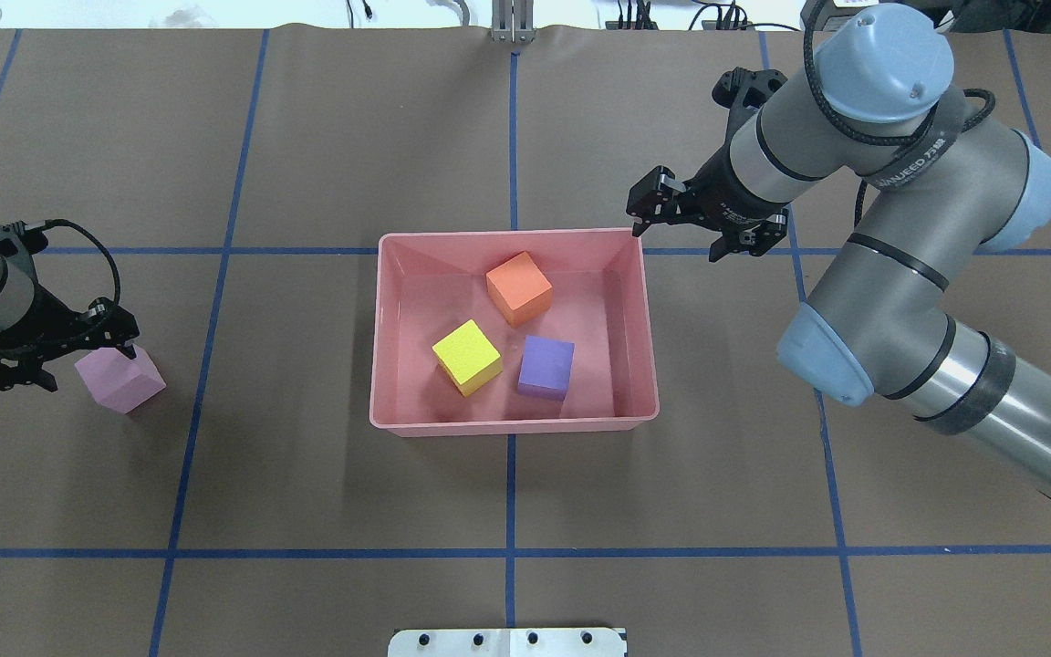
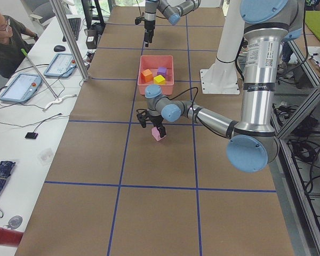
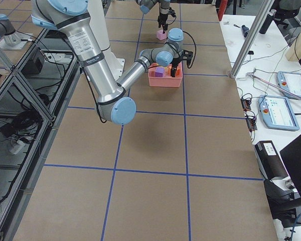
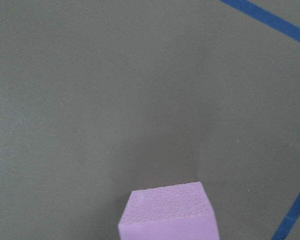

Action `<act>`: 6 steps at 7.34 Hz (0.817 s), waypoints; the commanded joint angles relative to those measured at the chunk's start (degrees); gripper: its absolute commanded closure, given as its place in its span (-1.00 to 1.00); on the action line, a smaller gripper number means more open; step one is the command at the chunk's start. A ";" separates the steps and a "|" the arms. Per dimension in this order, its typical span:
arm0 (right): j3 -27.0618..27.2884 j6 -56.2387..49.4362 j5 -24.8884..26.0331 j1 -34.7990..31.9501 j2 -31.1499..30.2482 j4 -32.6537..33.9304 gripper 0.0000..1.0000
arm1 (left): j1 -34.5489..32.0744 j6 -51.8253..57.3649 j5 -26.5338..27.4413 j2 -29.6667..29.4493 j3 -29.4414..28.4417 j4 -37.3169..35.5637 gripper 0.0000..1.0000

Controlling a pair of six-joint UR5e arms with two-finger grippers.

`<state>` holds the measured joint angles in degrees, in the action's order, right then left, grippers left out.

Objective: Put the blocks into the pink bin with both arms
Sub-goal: 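Lower the left gripper onto the lavender cube and close it while the right gripper withdraws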

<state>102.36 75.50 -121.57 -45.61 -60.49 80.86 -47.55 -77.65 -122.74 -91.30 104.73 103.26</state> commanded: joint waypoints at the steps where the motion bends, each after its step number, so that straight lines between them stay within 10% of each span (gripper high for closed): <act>1: 0.38 0.09 0.11 -0.01 -0.16 0.00 -1.00 | 1.05 -0.22 -0.05 -1.15 -0.93 0.19 -1.00; 4: 1.09 0.09 0.11 -0.18 -0.59 0.00 -1.00 | 1.31 -0.14 -0.05 -2.13 -3.56 1.76 -0.89; 6: 4.14 0.00 -0.33 -2.37 -3.65 0.00 -1.00 | 1.32 -0.40 -0.05 -2.22 -3.31 2.39 0.68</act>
<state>104.40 75.57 -121.59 -46.68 -61.96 80.86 -46.27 -77.97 -122.78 -93.40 101.35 105.28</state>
